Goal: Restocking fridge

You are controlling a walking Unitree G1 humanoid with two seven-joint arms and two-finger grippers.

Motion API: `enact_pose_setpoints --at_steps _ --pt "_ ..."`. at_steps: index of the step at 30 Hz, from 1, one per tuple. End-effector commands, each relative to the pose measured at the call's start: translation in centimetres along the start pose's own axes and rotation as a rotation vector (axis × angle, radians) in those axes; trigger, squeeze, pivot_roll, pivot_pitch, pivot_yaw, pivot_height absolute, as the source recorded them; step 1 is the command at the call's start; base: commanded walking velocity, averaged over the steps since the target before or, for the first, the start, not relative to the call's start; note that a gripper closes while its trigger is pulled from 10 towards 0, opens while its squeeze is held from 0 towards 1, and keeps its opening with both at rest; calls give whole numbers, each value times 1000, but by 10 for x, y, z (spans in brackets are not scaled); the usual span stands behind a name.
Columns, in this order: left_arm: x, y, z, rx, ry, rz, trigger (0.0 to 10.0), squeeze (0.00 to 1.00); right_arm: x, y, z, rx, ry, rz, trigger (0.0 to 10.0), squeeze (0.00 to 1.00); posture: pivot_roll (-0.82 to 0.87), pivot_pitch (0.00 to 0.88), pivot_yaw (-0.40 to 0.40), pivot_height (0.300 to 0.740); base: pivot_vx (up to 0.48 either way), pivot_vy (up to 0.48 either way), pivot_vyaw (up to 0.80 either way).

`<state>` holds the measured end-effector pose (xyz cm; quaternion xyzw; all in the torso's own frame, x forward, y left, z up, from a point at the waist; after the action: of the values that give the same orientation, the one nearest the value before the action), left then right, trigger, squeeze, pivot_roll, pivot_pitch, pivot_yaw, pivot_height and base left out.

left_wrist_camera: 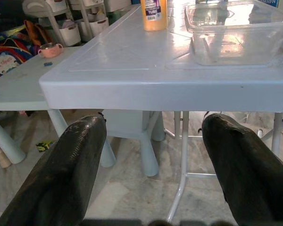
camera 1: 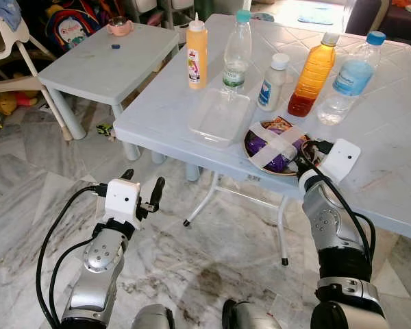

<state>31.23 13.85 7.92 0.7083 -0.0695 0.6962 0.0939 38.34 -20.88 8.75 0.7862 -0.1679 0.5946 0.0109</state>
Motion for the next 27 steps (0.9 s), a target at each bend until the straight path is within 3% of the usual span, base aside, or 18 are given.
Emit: enact_pose_setpoints --at_steps 1,2,3,5,9,11,15,16,17,18,27 --pt "-1 0 0 -6 -6 10 10000 0 -11 -4 0 17 -48 -4 10000 0 89 72 30 740 0 0 0" --pt "-1 1 0 -6 -6 10 10000 0 -13 -4 0 21 -60 -40 10000 0 88 71 30 740 0 0 0" --pt "-1 1 0 -6 -6 9 10000 0 -16 -4 0 24 -74 -18 10000 82 88 71 30 740 0 0 0" --pt "-2 1 0 -6 -6 9 10000 0 -22 -3 -1 28 -108 -4 10000 1000 88 69 29 740 0 0 0" --pt "-2 1 1 -6 -7 9 10000 0 -25 -2 -1 29 -122 3 10000 1000 90 69 27 740 0 0 0" --pt "-2 2 0 -6 -6 9 10000 0 -26 -1 -1 34 -128 3 10000 0 90 70 26 740 0 0 0" --pt "-2 2 0 -4 -6 7 10000 0 -25 -3 0 46 -131 27 10000 0 89 71 26 740 0 0 0" --pt "-2 2 1 -4 -6 7 10000 0 -25 -3 0 47 -139 37 8588 0 89 75 27 740 0 0 0" --pt "-1 2 1 -4 -6 7 10000 0 -26 -3 0 43 -142 45 2510 0 90 77 27 740 0 0 0" --pt "-1 1 1 -4 -5 8 10000 0 -28 -1 0 33 -157 57 0 0 90 79 28 740 0 0 0" --pt "-1 1 1 0 -4 7 10000 0 -38 7 -1 -16 -204 66 0 0 89 80 30 740 0 0 0"
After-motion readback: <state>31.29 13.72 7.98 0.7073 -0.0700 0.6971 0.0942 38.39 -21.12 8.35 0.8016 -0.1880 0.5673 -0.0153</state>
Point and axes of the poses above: a point about 5 cm out from each wrist's last joint towards the gripper, its own z axis pointing out of the wrist towards the gripper, its own x axis along the axis of the wrist's last joint, y = z × x, the point moved 6 cm from there along z, pointing out of the wrist towards the gripper, and after that the axes turned 9 degrees about -z, right-handed, at the moved point
